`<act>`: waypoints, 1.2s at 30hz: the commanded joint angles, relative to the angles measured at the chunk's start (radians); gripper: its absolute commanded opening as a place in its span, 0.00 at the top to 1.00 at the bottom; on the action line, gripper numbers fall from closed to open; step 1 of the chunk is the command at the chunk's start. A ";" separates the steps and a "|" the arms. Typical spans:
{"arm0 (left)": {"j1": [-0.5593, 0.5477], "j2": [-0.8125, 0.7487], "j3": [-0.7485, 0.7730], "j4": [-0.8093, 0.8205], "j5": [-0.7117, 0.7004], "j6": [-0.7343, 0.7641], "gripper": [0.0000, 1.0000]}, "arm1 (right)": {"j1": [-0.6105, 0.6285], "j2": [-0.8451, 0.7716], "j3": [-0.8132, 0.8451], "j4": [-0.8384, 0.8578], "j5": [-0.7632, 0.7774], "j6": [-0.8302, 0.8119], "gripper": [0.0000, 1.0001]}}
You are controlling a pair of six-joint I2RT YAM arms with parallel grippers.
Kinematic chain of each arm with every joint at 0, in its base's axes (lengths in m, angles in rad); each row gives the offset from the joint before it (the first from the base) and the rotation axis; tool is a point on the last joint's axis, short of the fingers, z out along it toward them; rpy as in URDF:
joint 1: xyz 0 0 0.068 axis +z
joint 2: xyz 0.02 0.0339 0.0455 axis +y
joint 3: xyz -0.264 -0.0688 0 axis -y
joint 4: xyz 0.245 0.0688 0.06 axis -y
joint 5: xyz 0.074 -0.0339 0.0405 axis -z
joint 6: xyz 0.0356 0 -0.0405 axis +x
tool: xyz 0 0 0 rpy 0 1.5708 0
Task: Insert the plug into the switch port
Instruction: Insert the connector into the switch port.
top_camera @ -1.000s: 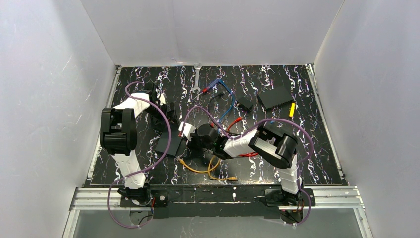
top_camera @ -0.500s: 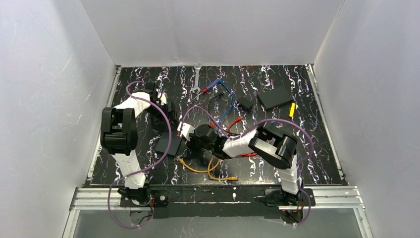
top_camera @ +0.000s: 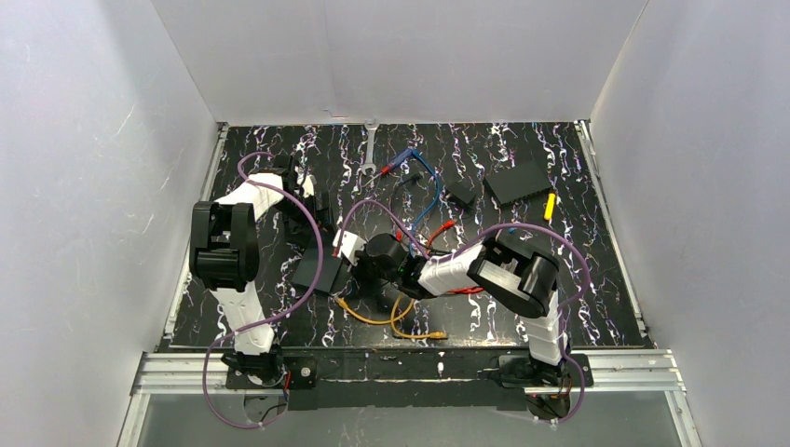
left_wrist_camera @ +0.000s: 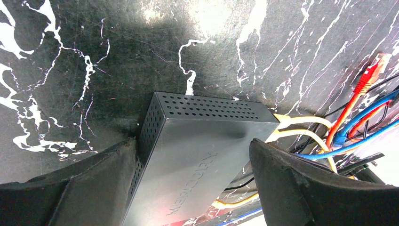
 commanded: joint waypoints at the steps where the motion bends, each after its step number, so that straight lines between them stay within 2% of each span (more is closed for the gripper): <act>1: -0.016 0.017 0.014 -0.033 0.024 0.006 0.15 | 0.006 0.007 0.047 0.053 -0.046 0.000 0.99; 11: -0.018 0.019 0.015 -0.033 0.023 0.006 0.15 | 0.006 0.025 0.066 0.045 0.021 0.012 0.99; 22: -0.028 0.022 0.018 -0.041 0.013 0.021 0.15 | 0.006 -0.005 0.010 0.152 0.010 0.026 0.99; 28: -0.048 0.020 0.023 -0.062 -0.059 0.042 0.15 | 0.006 -0.033 -0.004 0.162 0.019 0.029 0.99; 36: -0.064 0.020 0.027 -0.067 -0.072 0.057 0.16 | 0.006 -0.028 -0.010 0.179 0.000 0.038 0.99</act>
